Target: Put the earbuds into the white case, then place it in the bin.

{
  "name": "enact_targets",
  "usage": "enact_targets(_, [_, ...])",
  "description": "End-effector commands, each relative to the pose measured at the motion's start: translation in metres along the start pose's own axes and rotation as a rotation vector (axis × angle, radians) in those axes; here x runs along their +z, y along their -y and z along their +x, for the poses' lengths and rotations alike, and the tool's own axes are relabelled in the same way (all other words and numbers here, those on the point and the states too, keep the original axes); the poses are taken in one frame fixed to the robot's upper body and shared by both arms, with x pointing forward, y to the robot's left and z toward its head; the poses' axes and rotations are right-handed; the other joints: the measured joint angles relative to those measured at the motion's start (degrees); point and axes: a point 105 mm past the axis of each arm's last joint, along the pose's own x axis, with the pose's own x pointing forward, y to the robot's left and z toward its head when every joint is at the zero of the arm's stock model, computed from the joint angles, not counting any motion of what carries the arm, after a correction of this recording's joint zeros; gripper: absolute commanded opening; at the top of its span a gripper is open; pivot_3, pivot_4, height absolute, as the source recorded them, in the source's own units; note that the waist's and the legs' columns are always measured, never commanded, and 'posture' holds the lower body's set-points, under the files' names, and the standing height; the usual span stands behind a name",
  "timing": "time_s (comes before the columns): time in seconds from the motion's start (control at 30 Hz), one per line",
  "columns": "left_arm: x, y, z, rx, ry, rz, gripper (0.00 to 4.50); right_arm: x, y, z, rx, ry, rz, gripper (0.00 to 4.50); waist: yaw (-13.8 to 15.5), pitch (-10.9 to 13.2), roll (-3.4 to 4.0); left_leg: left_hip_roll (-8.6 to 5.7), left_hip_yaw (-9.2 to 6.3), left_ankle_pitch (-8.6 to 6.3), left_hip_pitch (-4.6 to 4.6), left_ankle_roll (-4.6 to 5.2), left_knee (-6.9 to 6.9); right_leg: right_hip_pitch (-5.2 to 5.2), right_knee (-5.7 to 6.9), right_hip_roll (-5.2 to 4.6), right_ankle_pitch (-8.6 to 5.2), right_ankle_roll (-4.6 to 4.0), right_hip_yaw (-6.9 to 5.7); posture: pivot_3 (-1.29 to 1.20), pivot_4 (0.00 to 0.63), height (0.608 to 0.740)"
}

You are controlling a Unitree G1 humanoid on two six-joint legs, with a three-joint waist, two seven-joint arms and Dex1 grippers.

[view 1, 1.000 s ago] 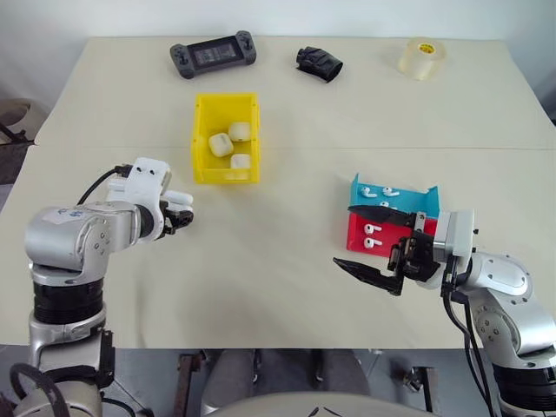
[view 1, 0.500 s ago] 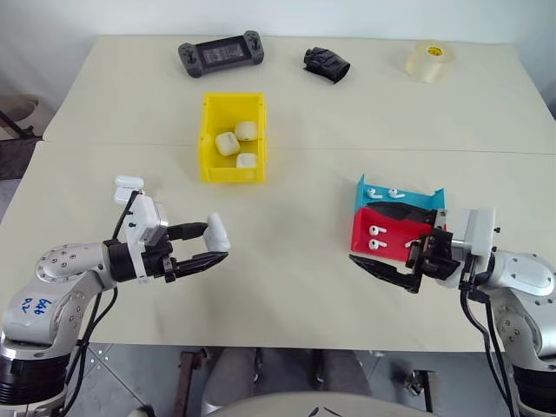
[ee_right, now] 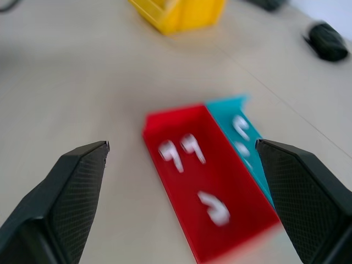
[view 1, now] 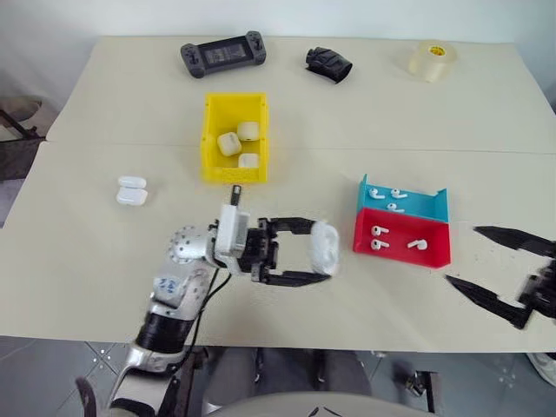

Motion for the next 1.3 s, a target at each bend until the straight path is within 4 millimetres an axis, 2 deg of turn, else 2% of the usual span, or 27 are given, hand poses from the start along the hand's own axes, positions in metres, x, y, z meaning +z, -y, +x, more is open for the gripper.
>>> enact_targets(0.03, [0.006,0.002,0.011,-0.07,0.088,0.036,2.79,-0.001,0.002,-0.017,-0.035,-0.043,-0.031,4.5,-0.1,0.0,0.01,0.01,-0.02,0.0,0.02,0.0,0.0,0.03,0.0,0.0,0.0,0.0,0.0,0.0,0.15,0.74])
enact_targets(0.2, [0.007,-0.004,0.017,-0.077,0.117,0.053,2.79,-0.008,0.002,-0.022,-0.041,-0.09,0.004,4.5,-0.4,0.0,0.06,0.05,-0.01,0.01,0.05,0.0,-0.01,0.03,0.01,0.04,0.0,0.0,-0.01,0.0,0.15,0.74])
enact_targets(0.27, [0.007,-0.007,0.016,-0.062,0.105,0.059,2.79,-0.005,-0.001,-0.009,-0.008,-0.101,0.014,4.5,-0.4,0.0,0.06,0.12,-0.04,0.01,0.04,0.01,0.0,0.04,0.0,0.01,0.0,0.0,0.0,0.0,0.15,0.74])
enact_targets(0.37, [0.004,-0.009,0.007,-0.036,0.068,0.063,2.79,-0.003,-0.008,0.021,0.076,-0.202,0.043,4.5,-0.6,-0.1,0.11,0.3,0.0,0.01,0.04,0.03,0.06,0.04,0.0,-0.01,0.0,0.0,0.01,0.0,0.15,0.74])
enact_targets(0.43, [0.003,-0.008,0.001,-0.023,0.05,0.056,2.79,0.005,-0.013,0.04,0.131,-0.205,0.066,4.5,-0.5,-0.1,0.13,0.37,-0.01,0.01,0.05,0.02,0.07,0.04,0.0,0.05,0.0,0.0,0.01,0.0,0.15,0.74])
enact_targets(0.6, [0.001,-0.008,-0.01,0.003,0.011,0.05,2.79,0.008,-0.019,0.077,0.246,-0.316,0.022,4.5,-0.1,-0.1,0.13,0.32,-0.16,0.01,-0.04,0.02,0.12,0.03,-0.01,0.0,0.0,0.0,-0.05,0.0,0.15,0.74])
enact_targets(0.83, [0.0,-0.013,-0.016,0.021,-0.027,0.053,2.79,-0.004,-0.017,0.097,0.361,-0.511,-0.109,4.5,0.5,-0.1,0.12,0.2,-0.26,0.01,-0.22,0.04,0.17,-0.02,-0.14,-0.04,0.02,0.04,-0.09,0.0,0.15,0.74])
enact_targets(1.07, [0.001,-0.012,-0.011,0.024,-0.022,0.048,2.79,-0.003,-0.01,0.129,0.363,-0.521,-0.191,4.5,-0.5,-0.1,0.11,0.23,-0.23,0.02,-0.21,0.04,0.15,-0.08,-0.07,-0.03,0.03,0.06,-0.11,0.0,0.15,0.74])
enact_targets(1.3, [0.001,-0.011,-0.008,0.029,-0.016,0.038,2.79,-0.004,-0.012,0.142,0.4,-0.543,-0.211,4.5,-0.5,-0.1,0.11,0.22,-0.22,0.02,-0.23,0.04,0.15,-0.14,-0.02,-0.04,0.04,0.07,-0.1,0.0,0.15,0.74])
